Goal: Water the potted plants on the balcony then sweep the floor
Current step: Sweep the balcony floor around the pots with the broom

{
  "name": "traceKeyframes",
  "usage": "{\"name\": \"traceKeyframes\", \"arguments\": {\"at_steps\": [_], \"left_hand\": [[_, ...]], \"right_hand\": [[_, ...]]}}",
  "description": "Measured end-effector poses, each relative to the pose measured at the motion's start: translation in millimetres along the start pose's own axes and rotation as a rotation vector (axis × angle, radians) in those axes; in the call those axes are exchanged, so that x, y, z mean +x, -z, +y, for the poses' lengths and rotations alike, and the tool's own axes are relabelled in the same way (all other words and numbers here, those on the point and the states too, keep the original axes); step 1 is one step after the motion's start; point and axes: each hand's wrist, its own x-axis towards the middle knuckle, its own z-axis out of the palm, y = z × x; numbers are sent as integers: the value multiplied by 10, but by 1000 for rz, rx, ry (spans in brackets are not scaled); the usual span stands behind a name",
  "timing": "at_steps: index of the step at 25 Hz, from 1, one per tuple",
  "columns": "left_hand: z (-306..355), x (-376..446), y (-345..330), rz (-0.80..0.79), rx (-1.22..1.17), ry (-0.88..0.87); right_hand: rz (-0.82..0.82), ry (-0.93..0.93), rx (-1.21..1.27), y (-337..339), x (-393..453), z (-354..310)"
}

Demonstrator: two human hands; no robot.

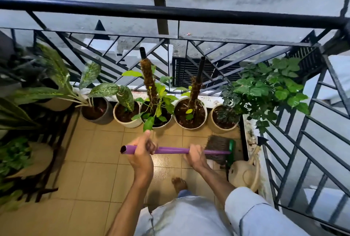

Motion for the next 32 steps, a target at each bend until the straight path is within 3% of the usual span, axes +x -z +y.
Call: {"name": "traceKeyframes", "arguments": {"at_steps": [5, 10, 16, 23, 27, 32], "left_hand": [[590, 417, 757, 155, -101, -130], [1255, 883, 1868, 130, -111, -269], [2243, 1307, 3831, 217, -207, -424], [3116, 1649, 5676, 255, -188, -536], [3317, 1788, 6136, 308, -110, -648], [3256, 1969, 6098, 223, -155, -693]], "right_hand": [[-31, 144, 48, -455, -66, -1102], [-64, 235, -4, -1010, -241, -2491], [-148, 361, 40, -2122, -965, -4670], [-257, 634, 11, -3243, -1503, -6670], [-309, 758, -61, -3550, -1544, -7339], [-308, 838, -110, -3489, -1277, -7340]]}}
